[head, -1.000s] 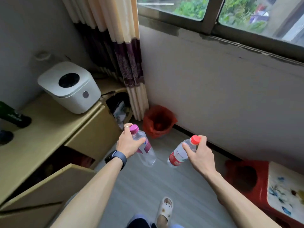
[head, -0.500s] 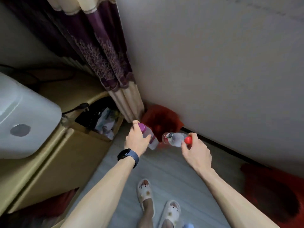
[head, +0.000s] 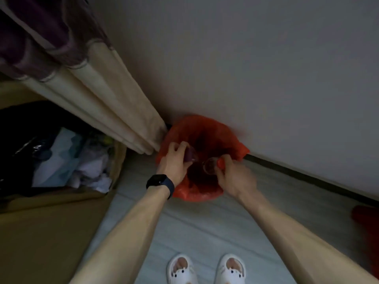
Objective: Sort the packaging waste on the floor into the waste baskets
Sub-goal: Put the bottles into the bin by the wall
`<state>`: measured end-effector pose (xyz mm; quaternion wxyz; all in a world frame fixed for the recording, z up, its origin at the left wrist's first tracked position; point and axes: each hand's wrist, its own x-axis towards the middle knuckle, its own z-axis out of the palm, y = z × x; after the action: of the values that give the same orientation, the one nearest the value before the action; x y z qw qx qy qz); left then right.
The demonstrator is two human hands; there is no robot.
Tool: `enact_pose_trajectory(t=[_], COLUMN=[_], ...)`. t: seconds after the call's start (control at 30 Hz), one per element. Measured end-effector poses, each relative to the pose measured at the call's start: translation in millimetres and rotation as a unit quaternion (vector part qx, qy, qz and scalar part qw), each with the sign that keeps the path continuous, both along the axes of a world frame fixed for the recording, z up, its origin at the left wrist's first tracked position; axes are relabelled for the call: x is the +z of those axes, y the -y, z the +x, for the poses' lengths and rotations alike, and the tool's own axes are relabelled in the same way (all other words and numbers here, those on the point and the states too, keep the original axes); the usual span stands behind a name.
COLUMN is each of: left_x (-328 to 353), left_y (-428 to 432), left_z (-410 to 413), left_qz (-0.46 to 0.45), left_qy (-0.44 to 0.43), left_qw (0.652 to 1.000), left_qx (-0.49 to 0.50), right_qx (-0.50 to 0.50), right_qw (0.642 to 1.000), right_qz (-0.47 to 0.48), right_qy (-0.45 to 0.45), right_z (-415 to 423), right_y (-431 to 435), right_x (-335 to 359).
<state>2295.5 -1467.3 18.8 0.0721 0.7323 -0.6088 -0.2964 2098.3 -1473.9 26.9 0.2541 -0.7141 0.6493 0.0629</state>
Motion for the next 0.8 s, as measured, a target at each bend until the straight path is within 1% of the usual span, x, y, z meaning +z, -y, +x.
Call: enact_pose_trajectory(t=[0.1,0.23,0.33,0.4,0.47,0.6,0.7,0.73,0.77,0.8], left_x=[-35.7,-70.8,-79.0,-75.5,-67.6,-29.3,17.2,45.1,57.3,86.1], left_y=[21.4,42.2,46.7,45.1,41.2,20.5,-1.1,-12.6,-17.7,-28.7], left_z=[-1.2,-5.0,-7.6,-6.3,-2.4,3.3,-0.9,-2.3,-5.8,-7.7], left_qz=[0.000,0.004,-0.004,-0.004,-0.006,0.012,0.051,0.058,0.054,0.049], left_qy=[0.019,0.038,0.050,0.044,0.040,0.031,0.005,-0.010,-0.017,-0.020], left_qw=[0.999,0.997,0.997,0.998,0.999,0.999,0.999,0.998,0.998,0.998], left_qx=[-0.040,-0.061,-0.053,-0.041,-0.029,-0.014,-0.007,0.005,0.012,0.020], right_qx=[0.047,0.079,0.061,0.048,0.041,0.024,0.046,0.065,0.076,0.086], right_qw=[0.998,0.989,0.985,0.986,0.989,0.998,0.998,0.996,0.996,0.995], right_qz=[-0.037,-0.097,-0.139,-0.143,-0.127,-0.041,0.041,0.055,0.054,0.050], right_qy=[-0.016,-0.084,-0.080,-0.070,-0.057,-0.040,-0.023,-0.018,-0.007,-0.001], right_z=[7.8,13.8,16.2,16.8,14.5,4.9,0.0,1.1,1.9,4.2], right_y=[18.3,36.2,43.8,43.4,39.1,19.2,0.5,-8.6,-13.3,-21.9], right_x=[-37.9,-71.8,-84.2,-82.4,-70.6,-27.4,18.4,48.7,62.9,96.7])
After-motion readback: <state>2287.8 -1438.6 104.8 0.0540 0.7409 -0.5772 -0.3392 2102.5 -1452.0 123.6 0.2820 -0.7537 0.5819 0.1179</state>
